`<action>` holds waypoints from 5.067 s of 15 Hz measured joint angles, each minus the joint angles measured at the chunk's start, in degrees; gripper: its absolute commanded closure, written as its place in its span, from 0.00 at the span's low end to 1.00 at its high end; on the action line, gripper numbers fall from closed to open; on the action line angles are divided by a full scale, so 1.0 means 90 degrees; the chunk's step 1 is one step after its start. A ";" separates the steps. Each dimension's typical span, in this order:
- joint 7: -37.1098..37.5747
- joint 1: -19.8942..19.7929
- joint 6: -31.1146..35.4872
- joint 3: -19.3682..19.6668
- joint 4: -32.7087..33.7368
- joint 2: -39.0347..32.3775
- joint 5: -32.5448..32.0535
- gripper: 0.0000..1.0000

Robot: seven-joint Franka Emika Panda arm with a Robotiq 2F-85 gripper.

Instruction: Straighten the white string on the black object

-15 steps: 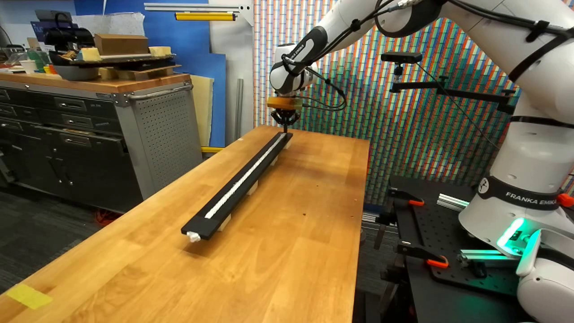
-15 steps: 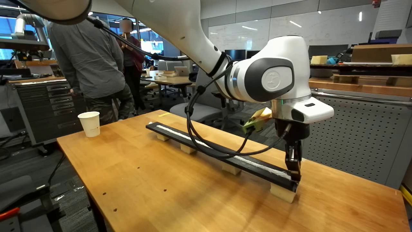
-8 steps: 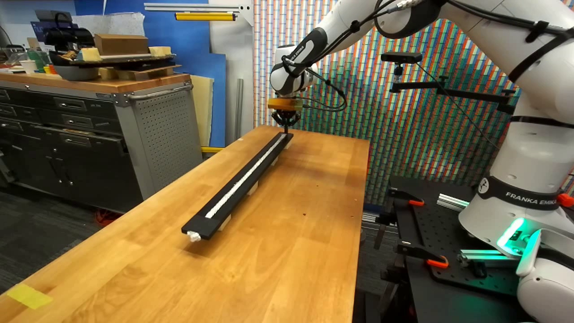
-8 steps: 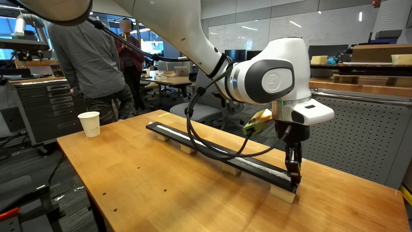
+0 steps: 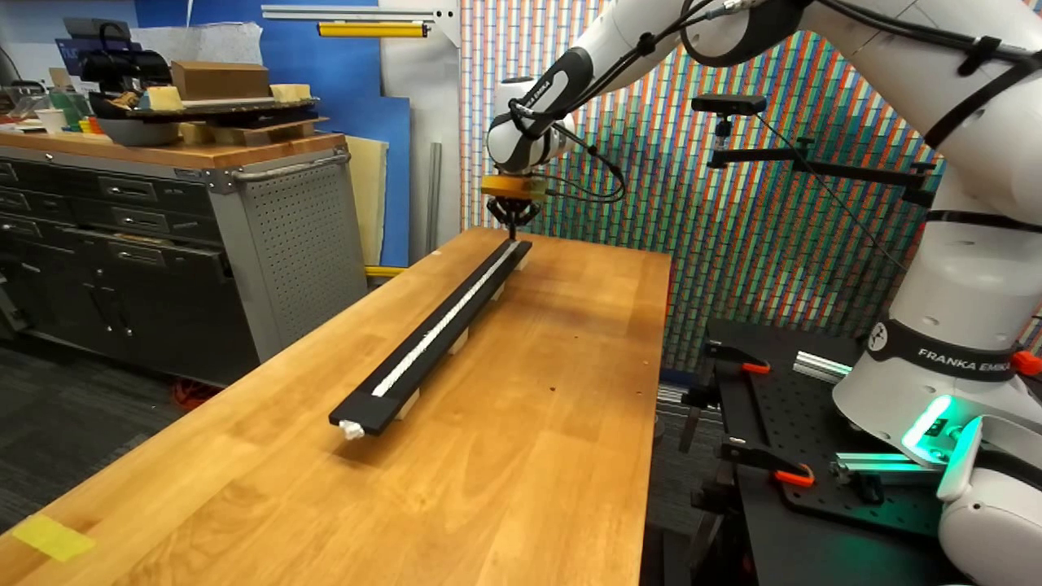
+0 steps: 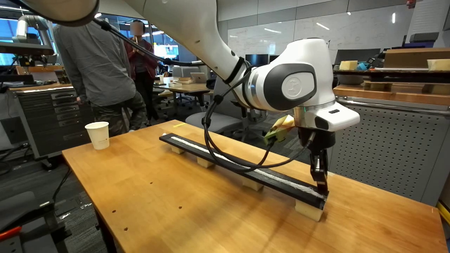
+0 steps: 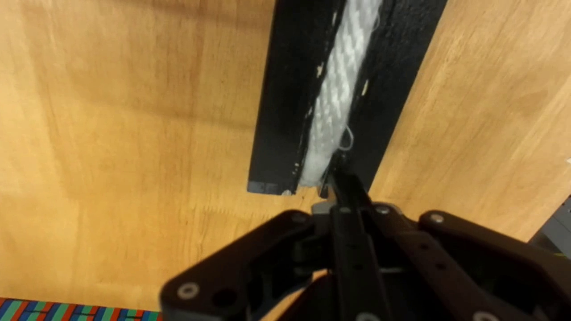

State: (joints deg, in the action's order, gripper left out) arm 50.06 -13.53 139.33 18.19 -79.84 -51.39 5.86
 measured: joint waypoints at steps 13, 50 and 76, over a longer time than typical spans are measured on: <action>-0.0069 0.0173 0.0217 -0.0016 -0.0620 0.0370 0.0000 1.00; -0.0703 0.0588 0.1153 -0.0095 -0.1529 0.0950 -0.0002 1.00; -0.2994 0.1542 0.1328 -0.1123 -0.6183 0.6085 -0.1693 0.58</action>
State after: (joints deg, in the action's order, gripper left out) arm 23.11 0.35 151.28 8.08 -135.49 3.38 -9.38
